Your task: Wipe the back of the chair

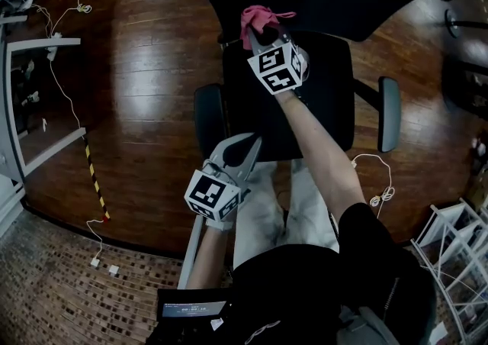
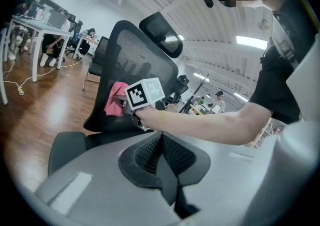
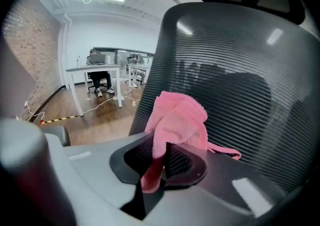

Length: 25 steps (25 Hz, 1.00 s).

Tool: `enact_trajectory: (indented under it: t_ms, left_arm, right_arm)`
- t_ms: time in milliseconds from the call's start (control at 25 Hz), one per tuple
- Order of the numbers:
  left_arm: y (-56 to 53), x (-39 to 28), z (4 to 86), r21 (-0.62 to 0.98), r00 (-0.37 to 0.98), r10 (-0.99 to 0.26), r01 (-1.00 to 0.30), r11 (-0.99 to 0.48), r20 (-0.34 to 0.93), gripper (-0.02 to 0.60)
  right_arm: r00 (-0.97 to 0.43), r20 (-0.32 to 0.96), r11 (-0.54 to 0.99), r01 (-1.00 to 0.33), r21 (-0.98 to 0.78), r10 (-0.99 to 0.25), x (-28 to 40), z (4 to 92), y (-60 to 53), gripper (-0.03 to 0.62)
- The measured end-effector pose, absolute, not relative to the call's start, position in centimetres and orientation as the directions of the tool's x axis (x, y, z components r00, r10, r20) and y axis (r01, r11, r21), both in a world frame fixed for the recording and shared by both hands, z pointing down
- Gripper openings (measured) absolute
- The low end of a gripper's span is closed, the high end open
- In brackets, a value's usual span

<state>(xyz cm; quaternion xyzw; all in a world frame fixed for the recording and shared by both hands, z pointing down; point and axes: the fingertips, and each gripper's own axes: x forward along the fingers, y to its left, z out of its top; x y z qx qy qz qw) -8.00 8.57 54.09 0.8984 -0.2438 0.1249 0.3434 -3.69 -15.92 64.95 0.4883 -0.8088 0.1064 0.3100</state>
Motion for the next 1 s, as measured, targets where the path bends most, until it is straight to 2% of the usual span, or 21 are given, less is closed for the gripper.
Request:
enact_trajectory:
  t_ms: [320, 440, 720, 1000]
  left_arm:
    - [8.9, -10.9, 54.5, 0.550, 0.825, -0.388, -0.563, -0.617, 0.410, -0.009]
    - [9.1, -11.0, 54.6, 0.549, 0.822, -0.391, -0.569, -0.612, 0.415, -0.009]
    - [9.2, -9.9, 54.5, 0.546, 0.829, -0.366, -0.555, -0.628, 0.423, -0.009]
    - [9.7, -7.0, 54.8, 0.539, 0.844, -0.317, -0.524, -0.659, 0.433, -0.009]
  right_arm:
    - [-0.528, 0.590, 0.715, -0.688, 0.124, -0.611, -13.1, 65.7, -15.0, 0.041]
    - [-0.539, 0.616, 0.750, -0.648, 0.131, -0.574, -13.6, 67.0, -14.5, 0.041]
    - [-0.438, 0.654, 0.664, -0.736, 0.132, -0.616, -6.9, 68.7, -14.7, 0.041]
    - [-0.283, 0.665, 0.489, -0.861, 0.143, -0.692, 4.8, 69.3, -14.0, 0.043]
